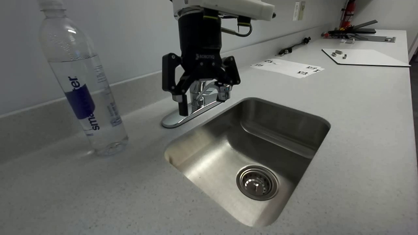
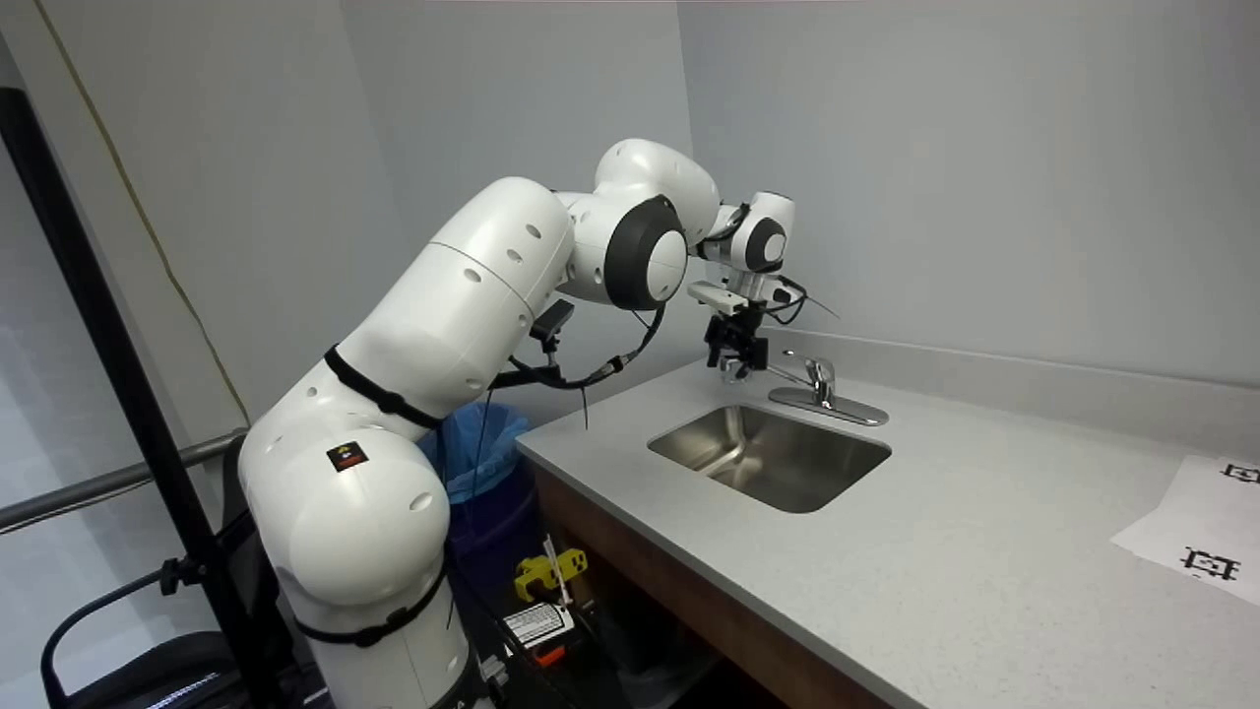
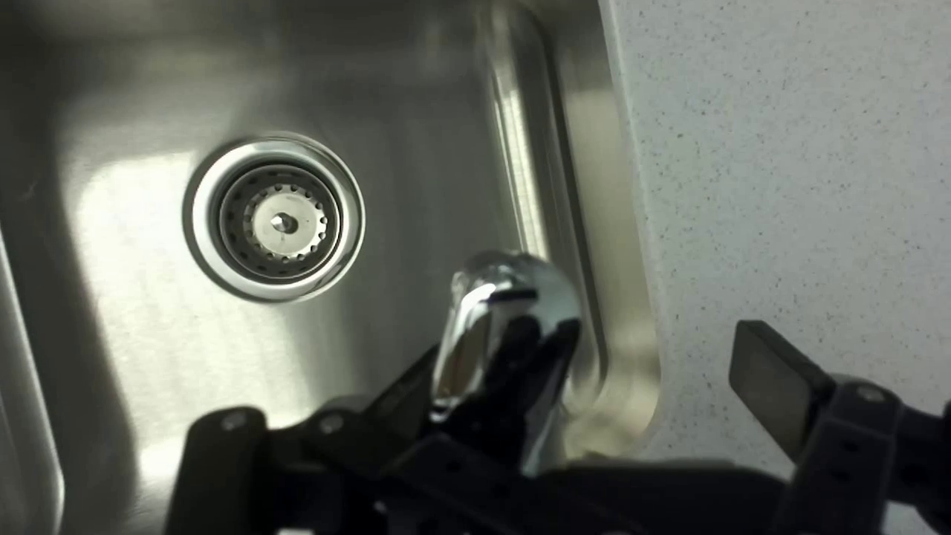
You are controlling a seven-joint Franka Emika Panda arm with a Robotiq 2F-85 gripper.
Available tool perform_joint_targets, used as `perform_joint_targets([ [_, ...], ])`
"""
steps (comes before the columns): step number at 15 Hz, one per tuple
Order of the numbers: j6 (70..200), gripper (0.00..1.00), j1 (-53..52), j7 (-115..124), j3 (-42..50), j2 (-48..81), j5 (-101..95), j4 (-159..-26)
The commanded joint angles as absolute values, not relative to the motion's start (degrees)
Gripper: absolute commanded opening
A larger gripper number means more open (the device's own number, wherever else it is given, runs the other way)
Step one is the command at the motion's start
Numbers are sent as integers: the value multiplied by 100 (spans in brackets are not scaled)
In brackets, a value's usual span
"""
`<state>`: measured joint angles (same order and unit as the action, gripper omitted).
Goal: Move the faucet to the left
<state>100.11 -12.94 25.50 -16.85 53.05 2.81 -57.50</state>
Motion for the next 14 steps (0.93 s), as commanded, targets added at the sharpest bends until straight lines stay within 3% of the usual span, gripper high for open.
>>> perform_joint_targets([
  [1,10062,100,-1259,2511,-1820,5463,483,-5439],
  [6,10084,100,-1257,2506,-1815,5505,482,-5267],
  [7,10049,100,-1477,2397,-1444,5495,781,-5154],
  [8,10165,100,-1284,2541,-1834,5506,515,-5196],
  [14,10363,100,-1304,2533,-1895,5563,569,-5050],
])
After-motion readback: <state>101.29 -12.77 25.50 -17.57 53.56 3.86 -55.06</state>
